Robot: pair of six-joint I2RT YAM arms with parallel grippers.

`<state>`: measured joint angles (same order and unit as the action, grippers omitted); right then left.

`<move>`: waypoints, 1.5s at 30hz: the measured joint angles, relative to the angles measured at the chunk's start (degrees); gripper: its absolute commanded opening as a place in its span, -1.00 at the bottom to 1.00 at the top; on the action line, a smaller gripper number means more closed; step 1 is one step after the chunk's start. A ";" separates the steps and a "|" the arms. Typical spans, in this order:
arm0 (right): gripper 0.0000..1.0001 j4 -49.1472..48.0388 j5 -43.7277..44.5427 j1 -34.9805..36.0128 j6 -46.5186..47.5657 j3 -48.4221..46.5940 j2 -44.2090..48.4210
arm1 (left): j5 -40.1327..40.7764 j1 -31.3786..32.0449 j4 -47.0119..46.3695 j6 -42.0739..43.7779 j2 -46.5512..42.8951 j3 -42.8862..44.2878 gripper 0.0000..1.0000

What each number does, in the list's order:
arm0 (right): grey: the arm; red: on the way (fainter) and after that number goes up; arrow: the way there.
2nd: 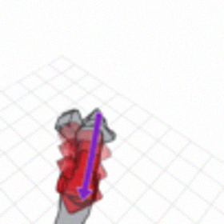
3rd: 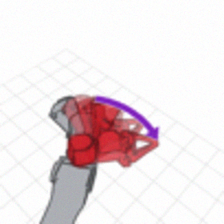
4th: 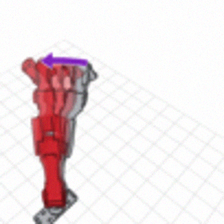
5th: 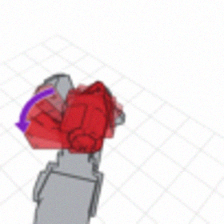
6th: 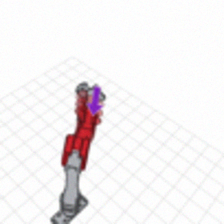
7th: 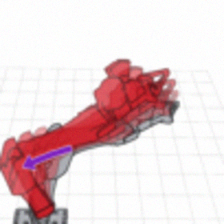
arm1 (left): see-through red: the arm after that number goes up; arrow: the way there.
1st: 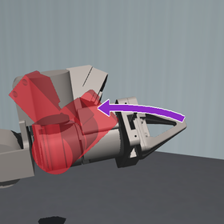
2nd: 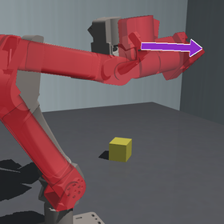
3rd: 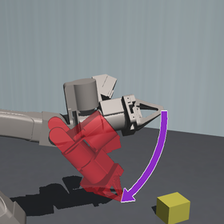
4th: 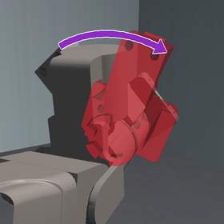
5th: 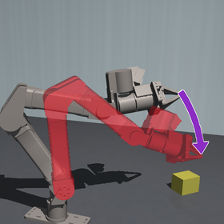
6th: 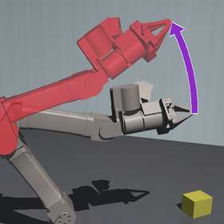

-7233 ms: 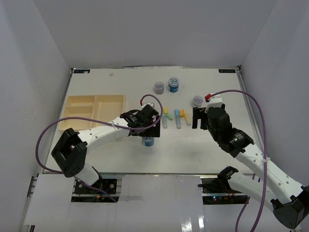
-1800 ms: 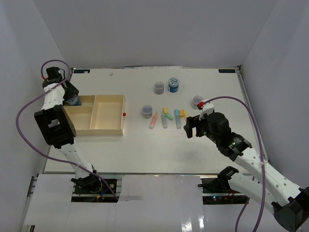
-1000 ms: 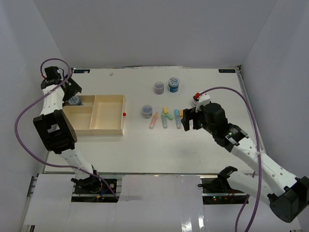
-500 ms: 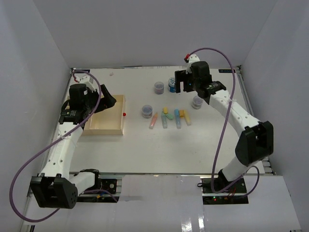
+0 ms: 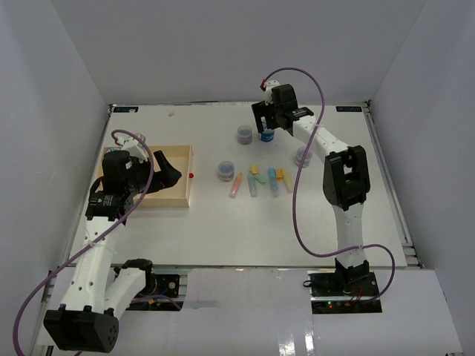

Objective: Sort the stationery into containers
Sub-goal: Pick up the stationery from the center of the board.

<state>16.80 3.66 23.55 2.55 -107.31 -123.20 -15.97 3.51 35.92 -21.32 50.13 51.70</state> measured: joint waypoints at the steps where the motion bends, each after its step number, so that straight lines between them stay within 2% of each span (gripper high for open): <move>1: 0.80 -0.09 -0.09 -0.07 0.57 -1.03 -1.22 | 0.00 0.00 0.22 0.09 -0.20 -0.02 0.96; 6: 0.82 -0.15 -0.90 -1.01 2.19 -4.07 -5.66 | -0.02 0.00 0.61 0.13 -0.31 -0.07 0.96; 18: 0.86 -1.51 -3.06 -1.95 3.50 -5.55 -9.49 | -1.22 0.00 0.98 0.28 -0.33 -1.64 0.96; 23: 1.00 -1.84 -4.96 -1.95 3.69 -5.84 -10.43 | -1.25 0.00 0.98 0.28 -0.33 -1.73 0.96; 25: 0.78 -1.95 -5.46 -1.95 3.87 -5.86 -10.82 | -1.27 0.00 1.01 0.28 -0.33 -1.75 0.96; 27: 0.67 -1.99 -5.92 -2.08 4.04 -6.01 -11.21 | -1.31 0.00 0.98 0.26 -0.33 -1.75 0.96; 28: 0.50 -1.99 -6.03 -2.16 4.02 -6.05 -11.34 | -1.33 0.00 0.98 0.28 -0.33 -1.77 0.96; 30: 0.35 -1.99 -6.34 -2.43 4.22 -6.08 -11.39 | -1.46 0.00 0.98 0.26 -0.33 -1.84 0.96; 31: 0.16 -1.99 -6.71 -2.62 4.13 -6.08 -11.39 | -1.51 0.00 0.98 0.24 -0.33 -1.86 0.96; 33: -0.01 -2.08 -6.82 -2.86 4.26 -6.08 -11.39 | -1.66 0.00 0.98 0.17 -0.33 -1.86 0.96; 34: -0.18 -2.05 -6.88 -2.93 4.57 -6.08 -11.39 | -1.73 0.00 0.98 0.11 -0.33 -1.86 0.96; 37: -0.36 -2.58 -6.84 -2.97 5.20 -4.28 -10.25 | -2.05 0.00 0.98 0.00 -0.33 -1.86 0.96; 41: -0.37 -2.32 -7.08 -2.95 5.46 4.48 -3.10 | -2.69 0.00 0.98 -0.20 -0.31 -1.84 0.96; 45: -0.35 -2.60 -8.61 -2.40 5.42 17.68 9.79 | -3.13 0.00 1.46 -0.44 0.09 -1.16 0.96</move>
<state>14.20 -4.95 21.15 7.97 -89.62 -113.40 -19.09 3.51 37.39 -21.76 50.22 50.54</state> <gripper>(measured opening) 0.706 0.979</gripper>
